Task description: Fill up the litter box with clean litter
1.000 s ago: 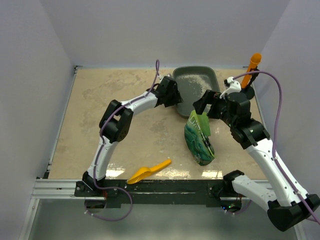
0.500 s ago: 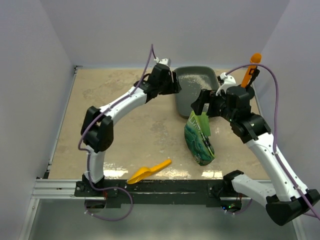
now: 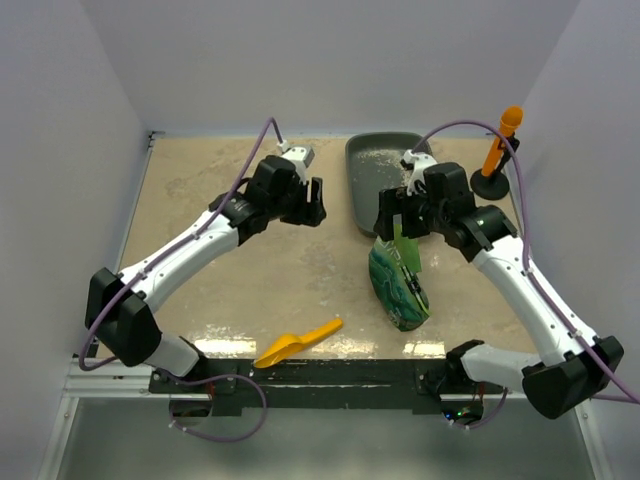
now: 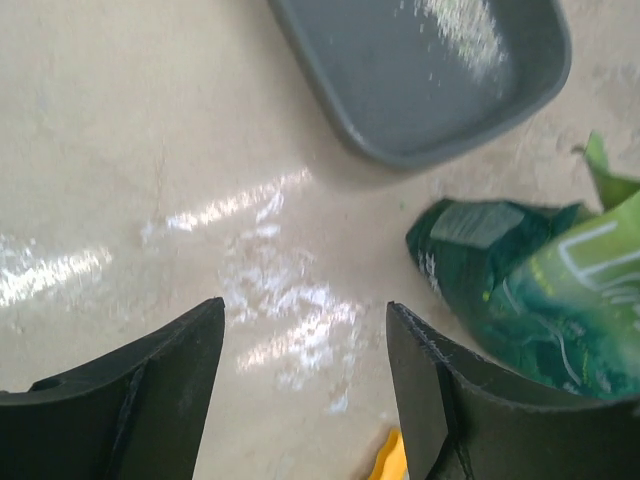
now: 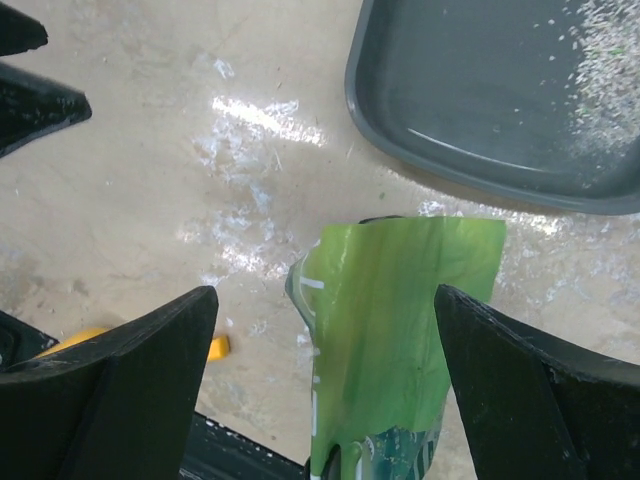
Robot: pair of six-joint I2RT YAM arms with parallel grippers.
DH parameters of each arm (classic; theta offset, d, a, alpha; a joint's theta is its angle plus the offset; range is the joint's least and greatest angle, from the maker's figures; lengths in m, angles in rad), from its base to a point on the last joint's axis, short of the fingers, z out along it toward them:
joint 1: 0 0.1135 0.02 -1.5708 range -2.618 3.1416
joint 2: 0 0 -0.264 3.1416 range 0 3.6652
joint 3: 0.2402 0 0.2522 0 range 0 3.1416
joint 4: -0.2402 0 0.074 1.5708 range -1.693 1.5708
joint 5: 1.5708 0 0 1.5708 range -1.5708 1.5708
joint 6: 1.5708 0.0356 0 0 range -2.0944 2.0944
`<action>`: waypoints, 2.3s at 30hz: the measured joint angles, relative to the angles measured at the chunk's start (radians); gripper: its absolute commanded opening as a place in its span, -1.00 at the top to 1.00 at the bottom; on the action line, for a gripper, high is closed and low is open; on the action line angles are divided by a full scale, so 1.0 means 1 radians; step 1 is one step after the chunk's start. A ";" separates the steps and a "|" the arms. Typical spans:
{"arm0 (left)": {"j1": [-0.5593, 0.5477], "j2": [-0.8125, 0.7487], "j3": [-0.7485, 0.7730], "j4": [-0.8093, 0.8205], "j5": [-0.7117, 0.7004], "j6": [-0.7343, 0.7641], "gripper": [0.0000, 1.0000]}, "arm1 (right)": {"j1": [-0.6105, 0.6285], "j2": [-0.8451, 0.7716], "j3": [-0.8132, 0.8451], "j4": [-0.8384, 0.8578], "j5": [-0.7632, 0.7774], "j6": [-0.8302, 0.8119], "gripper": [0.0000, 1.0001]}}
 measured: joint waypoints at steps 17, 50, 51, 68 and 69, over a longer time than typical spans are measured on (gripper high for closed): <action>0.000 -0.304 -0.199 -0.109 0.063 0.105 -0.52 | 0.179 0.086 -0.053 -0.078 0.161 0.105 -0.34; 0.000 -0.406 -0.243 -0.184 -0.019 0.170 -0.56 | 0.219 0.461 0.279 -0.071 0.010 -0.255 1.00; 0.000 -0.409 -0.243 -0.186 -0.026 0.174 -0.56 | 0.223 0.477 0.295 -0.069 -0.001 -0.267 1.00; 0.002 -0.469 -0.243 -0.239 -0.074 0.215 -0.59 | 0.358 0.879 0.772 -0.028 -0.042 -0.269 0.73; 0.002 -0.473 -0.243 -0.240 -0.075 0.216 -0.59 | 0.361 0.879 0.772 -0.029 -0.046 -0.269 0.45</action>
